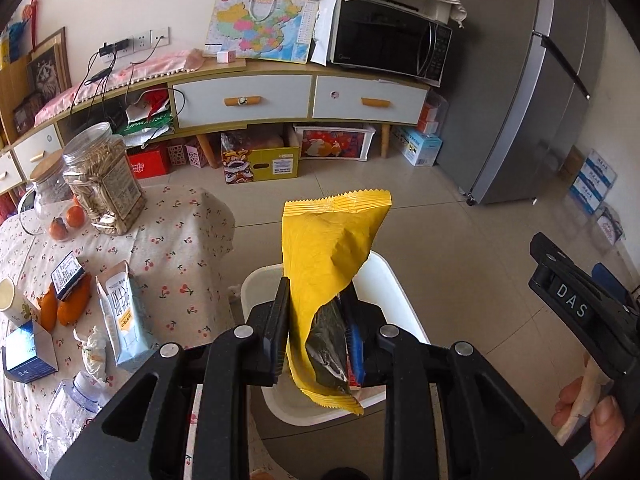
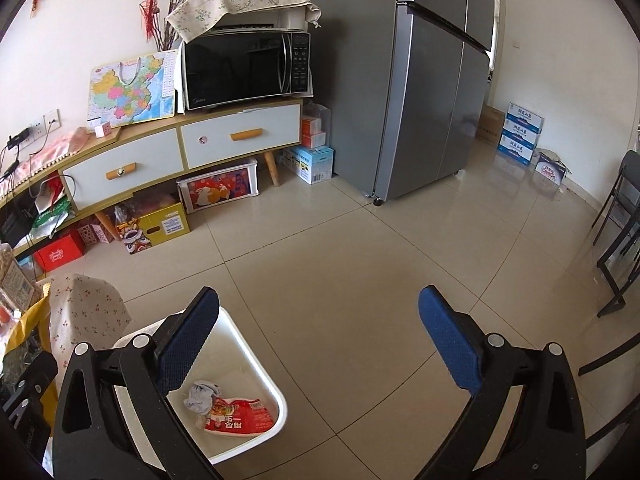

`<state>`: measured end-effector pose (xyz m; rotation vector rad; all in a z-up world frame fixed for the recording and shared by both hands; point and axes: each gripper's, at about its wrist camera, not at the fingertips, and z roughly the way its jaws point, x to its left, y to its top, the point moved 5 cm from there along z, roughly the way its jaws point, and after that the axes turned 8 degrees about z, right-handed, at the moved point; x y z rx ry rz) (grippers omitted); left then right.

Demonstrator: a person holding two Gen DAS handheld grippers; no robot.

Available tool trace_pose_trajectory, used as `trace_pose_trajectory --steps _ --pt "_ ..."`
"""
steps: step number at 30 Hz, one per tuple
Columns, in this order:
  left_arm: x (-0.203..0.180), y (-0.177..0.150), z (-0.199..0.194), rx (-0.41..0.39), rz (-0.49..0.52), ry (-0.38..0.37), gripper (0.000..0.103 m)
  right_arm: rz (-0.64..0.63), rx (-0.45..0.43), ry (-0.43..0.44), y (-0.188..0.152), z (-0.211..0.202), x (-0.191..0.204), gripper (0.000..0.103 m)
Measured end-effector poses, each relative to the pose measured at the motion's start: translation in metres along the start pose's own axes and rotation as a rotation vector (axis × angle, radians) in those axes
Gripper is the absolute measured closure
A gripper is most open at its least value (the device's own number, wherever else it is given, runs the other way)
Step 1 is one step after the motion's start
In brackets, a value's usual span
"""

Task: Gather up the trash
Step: 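Drop the yellow wrapper into the white bin by opening the left gripper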

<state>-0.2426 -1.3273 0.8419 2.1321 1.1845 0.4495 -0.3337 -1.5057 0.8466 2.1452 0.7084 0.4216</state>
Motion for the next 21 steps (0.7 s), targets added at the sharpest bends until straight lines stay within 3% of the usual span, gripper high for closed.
trace_pose_trajectory --steps 3,4,5,6,11,21 --pt "-0.015 0.008 0.009 0.004 0.006 -0.020 0.077 0.021 0.005 -0.021 0.002 0.004 -0.015 0.007" --pt "-0.020 0.010 0.012 0.007 0.005 -0.033 0.071 0.027 0.005 -0.029 0.003 0.006 -0.019 0.007" --pt "-0.023 0.012 0.015 0.013 0.002 -0.044 0.055 0.034 0.001 -0.037 0.004 0.006 -0.023 0.007" --pt "-0.025 0.014 0.018 0.017 -0.004 -0.053 0.050 0.043 -0.004 -0.045 0.004 0.006 -0.027 0.007" --pt "-0.027 0.018 0.021 0.026 -0.018 -0.054 0.045 0.091 -0.022 -0.056 0.008 0.003 -0.038 0.007" --pt "0.000 0.001 0.007 0.022 -0.007 0.038 0.031 0.042 -0.074 -0.029 0.002 -0.015 -0.015 0.007"
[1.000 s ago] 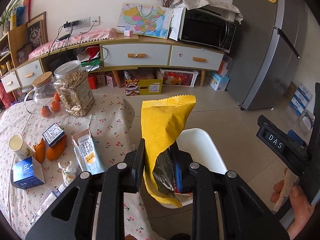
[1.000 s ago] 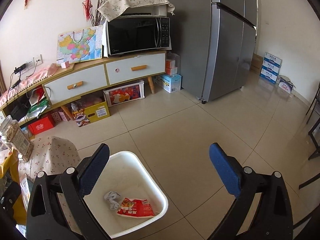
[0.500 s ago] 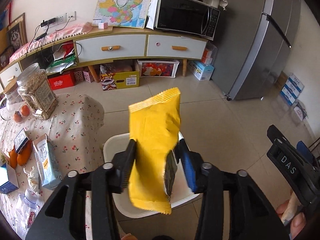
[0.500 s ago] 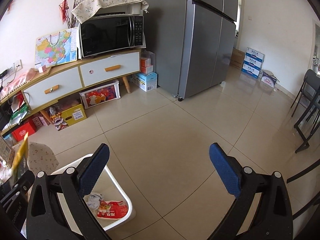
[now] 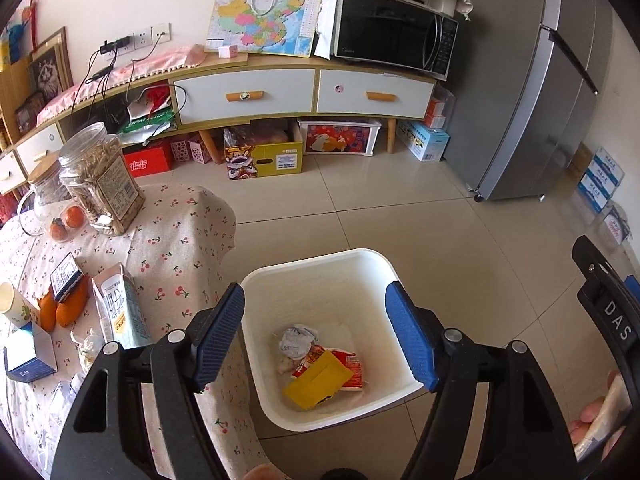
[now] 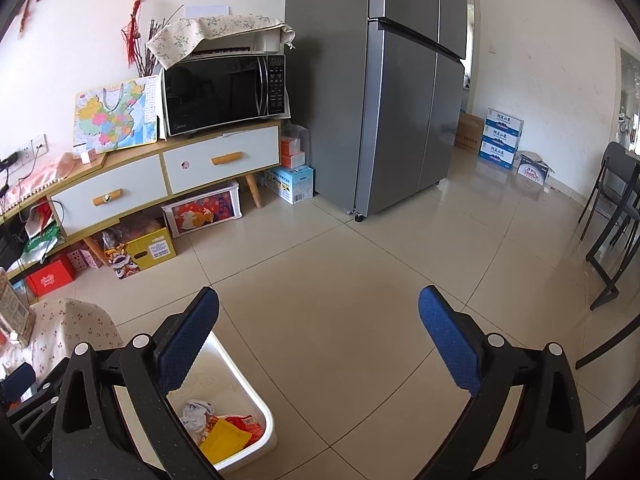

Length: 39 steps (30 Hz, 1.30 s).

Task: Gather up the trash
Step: 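Drop the yellow wrapper into the white bin by opening the left gripper, then grasp the blue box with the left gripper and lift it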

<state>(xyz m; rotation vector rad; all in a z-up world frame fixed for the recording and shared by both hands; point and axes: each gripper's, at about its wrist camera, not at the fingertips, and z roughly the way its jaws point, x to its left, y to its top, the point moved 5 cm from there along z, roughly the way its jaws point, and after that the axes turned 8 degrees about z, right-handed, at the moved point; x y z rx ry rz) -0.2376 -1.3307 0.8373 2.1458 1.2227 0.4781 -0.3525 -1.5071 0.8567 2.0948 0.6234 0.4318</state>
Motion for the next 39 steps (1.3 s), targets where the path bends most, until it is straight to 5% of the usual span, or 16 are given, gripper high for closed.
trace_pose_trajectory --steps 19,39 --pt "0.099 -0.033 -0.050 -0.082 0.008 0.220 0.020 -0.158 -0.003 0.148 -0.045 -0.047 0.098 0.007" --pt "0.231 -0.101 -0.059 0.041 -0.106 0.314 0.020 -0.312 0.052 0.365 -0.109 -0.107 0.216 0.007"
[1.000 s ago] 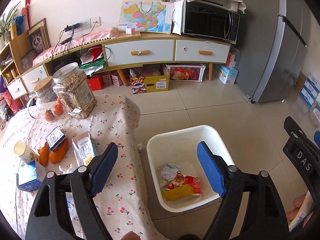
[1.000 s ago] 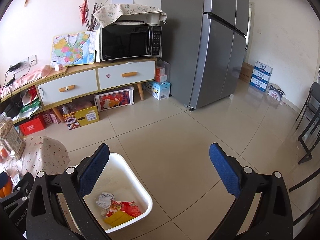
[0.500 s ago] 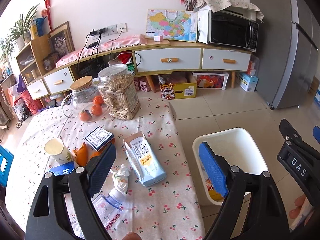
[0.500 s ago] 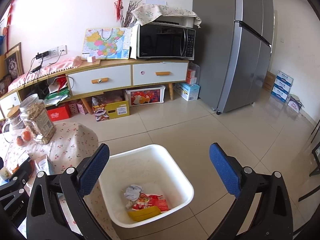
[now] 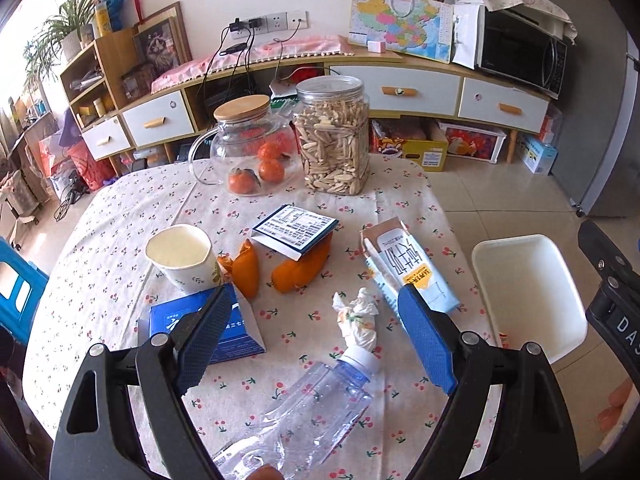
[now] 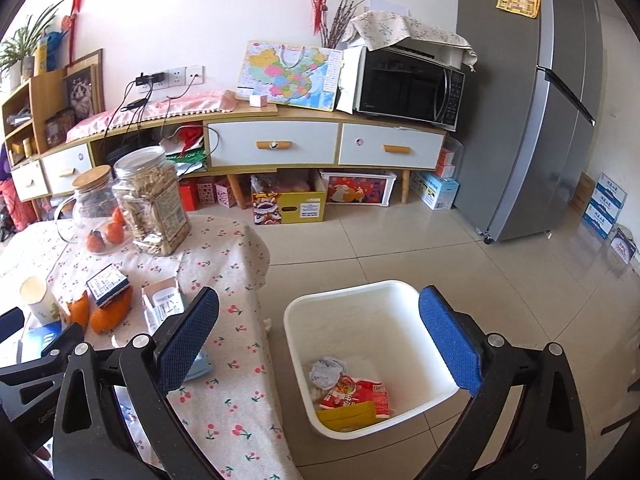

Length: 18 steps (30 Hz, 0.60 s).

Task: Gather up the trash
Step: 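Grasp the blue box with the left gripper and lift it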

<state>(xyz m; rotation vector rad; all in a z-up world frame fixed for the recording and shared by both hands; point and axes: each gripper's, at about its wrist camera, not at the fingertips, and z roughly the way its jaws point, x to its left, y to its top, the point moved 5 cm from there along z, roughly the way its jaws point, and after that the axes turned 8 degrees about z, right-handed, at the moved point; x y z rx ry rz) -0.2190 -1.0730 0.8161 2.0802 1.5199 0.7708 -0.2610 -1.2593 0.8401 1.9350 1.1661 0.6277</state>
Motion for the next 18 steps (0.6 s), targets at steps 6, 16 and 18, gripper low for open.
trace_pose_trajectory --steps 6,16,18 --pt "0.033 -0.016 0.010 0.042 0.013 0.022 0.020 -0.069 0.031 0.065 -0.014 0.000 0.052 0.007" --pt "0.088 -0.047 0.052 0.218 0.140 -0.038 0.016 -0.115 0.060 0.109 -0.025 0.003 0.101 0.007" --pt "0.097 -0.052 0.063 0.249 0.199 -0.045 0.016 -0.112 0.070 0.108 -0.026 0.006 0.103 0.007"
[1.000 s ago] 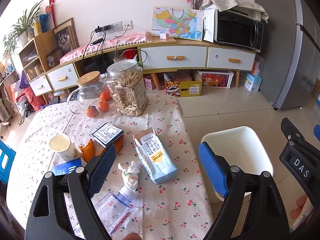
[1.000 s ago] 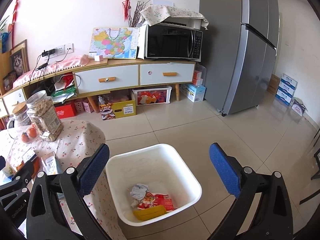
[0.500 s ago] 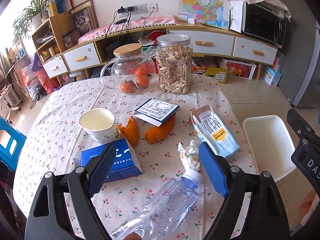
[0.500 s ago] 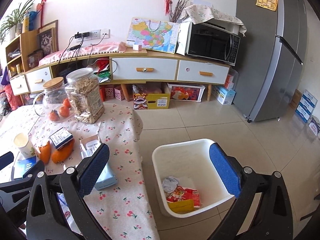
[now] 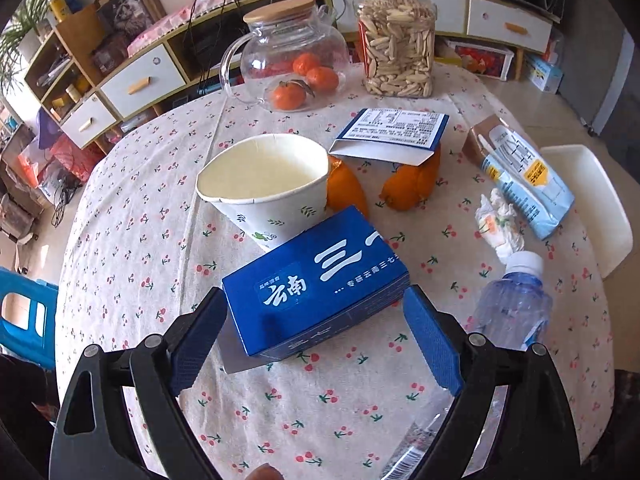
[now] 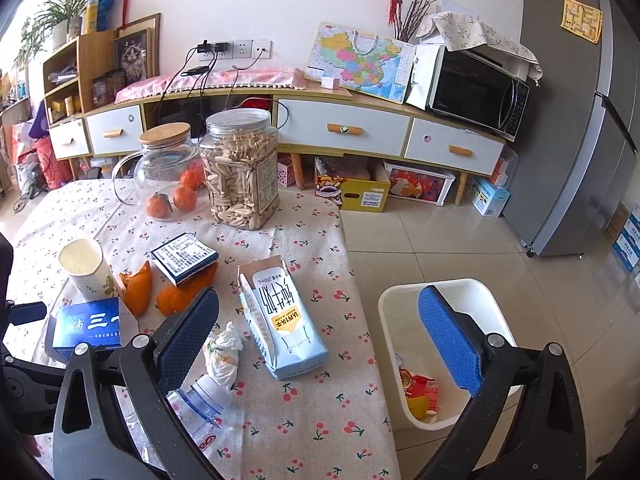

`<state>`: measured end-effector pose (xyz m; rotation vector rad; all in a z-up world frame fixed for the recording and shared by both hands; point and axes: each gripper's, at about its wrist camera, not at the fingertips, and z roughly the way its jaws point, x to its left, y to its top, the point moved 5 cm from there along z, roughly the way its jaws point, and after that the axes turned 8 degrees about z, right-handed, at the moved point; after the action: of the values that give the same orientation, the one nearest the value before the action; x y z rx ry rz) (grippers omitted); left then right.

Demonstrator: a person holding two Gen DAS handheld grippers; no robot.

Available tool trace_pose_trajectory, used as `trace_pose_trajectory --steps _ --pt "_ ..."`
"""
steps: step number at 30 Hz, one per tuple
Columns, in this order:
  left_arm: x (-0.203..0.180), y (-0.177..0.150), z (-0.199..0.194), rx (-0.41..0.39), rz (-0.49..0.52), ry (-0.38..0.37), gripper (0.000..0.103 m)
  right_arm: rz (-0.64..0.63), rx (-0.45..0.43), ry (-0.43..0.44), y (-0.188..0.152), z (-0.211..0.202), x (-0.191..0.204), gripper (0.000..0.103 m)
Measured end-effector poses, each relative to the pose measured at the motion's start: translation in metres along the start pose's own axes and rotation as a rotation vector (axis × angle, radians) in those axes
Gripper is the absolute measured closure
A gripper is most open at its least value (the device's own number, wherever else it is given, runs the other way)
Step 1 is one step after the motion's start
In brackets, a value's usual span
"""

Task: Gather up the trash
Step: 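Grasp the blue box with the left gripper and lift it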

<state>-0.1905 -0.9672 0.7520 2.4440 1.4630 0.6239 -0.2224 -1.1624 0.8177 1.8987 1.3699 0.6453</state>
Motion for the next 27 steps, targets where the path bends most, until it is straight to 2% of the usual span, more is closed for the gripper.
trace_pose_trajectory --steps 6,10,14,16,19,22,25,27 --pt "0.003 -0.003 0.031 0.061 0.152 -0.086 0.015 0.005 0.042 -0.016 -0.003 0.014 0.001 0.007" --pt "-0.008 0.004 0.042 0.051 0.317 -0.061 0.011 0.034 0.088 -0.014 -0.006 0.025 -0.006 0.007" --pt "-0.012 0.011 0.046 0.051 0.380 -0.050 0.011 0.072 0.124 -0.020 -0.007 0.032 -0.019 0.007" --pt "-0.008 0.015 0.046 0.045 0.367 -0.061 0.011 0.089 0.139 -0.016 -0.008 0.034 -0.025 0.007" --pt "-0.007 0.014 0.054 0.081 0.334 -0.098 0.012 0.107 0.154 -0.010 -0.009 0.035 -0.030 0.007" --pt "-0.010 0.010 0.051 0.062 0.317 -0.099 0.024 0.110 0.165 0.004 -0.010 0.034 -0.031 0.007" --pt "-0.009 0.006 0.038 0.043 0.230 -0.144 0.039 0.108 0.177 0.028 -0.012 0.031 -0.029 0.007" --pt "-0.007 0.002 0.029 0.039 0.165 -0.168 0.045 0.101 0.198 0.056 -0.014 0.030 -0.025 0.007"
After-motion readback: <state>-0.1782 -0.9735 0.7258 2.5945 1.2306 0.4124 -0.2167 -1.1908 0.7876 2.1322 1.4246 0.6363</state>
